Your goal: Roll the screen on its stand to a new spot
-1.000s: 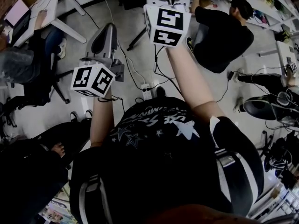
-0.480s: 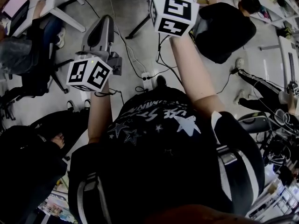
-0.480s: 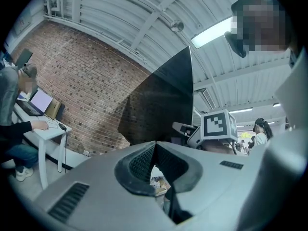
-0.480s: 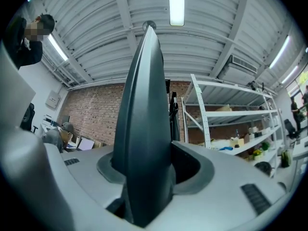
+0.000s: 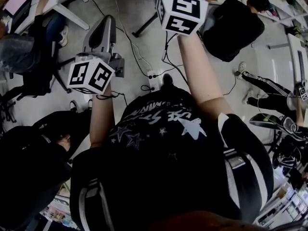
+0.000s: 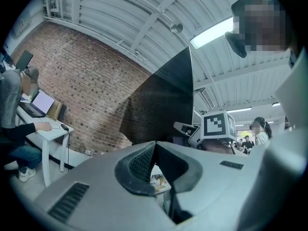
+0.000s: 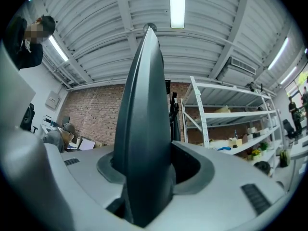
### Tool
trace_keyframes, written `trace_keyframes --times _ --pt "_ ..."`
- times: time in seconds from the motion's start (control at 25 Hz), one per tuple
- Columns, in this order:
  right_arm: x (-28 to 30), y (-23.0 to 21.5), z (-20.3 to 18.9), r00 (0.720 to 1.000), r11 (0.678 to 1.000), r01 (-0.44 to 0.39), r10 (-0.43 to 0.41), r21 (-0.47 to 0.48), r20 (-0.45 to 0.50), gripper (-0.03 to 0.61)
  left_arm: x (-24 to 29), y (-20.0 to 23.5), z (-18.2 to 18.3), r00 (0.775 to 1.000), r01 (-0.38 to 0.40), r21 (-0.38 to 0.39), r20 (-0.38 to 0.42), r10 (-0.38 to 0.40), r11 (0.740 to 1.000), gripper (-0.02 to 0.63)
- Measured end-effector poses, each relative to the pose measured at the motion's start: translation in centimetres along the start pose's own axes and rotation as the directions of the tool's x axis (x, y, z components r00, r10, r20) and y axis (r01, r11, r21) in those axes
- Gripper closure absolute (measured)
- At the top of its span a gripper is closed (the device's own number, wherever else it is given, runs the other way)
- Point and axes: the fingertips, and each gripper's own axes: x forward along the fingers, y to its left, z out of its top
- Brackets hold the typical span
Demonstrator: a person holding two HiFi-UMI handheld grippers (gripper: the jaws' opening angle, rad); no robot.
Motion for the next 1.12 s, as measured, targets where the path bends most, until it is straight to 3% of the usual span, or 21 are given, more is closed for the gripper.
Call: trace_keyframes --times 0.64,1.12 --pt "-3.1 -1.2 0.4 1.0 1.0 0.006 -0.006 0.009 -0.009 0.359 -1.7 -2.3 -1.6 0.997 0.064 -0.012 -0.052 -0.064 0.998 0.603" --pt "-4.7 -1.1 0.7 1.0 1.0 0.018 -0.018 0.011 -0.007 0.359 -2.5 -2.7 -1.9 0.995 0.09 -0.031 -0.049 -0.091 0.995 0.603"
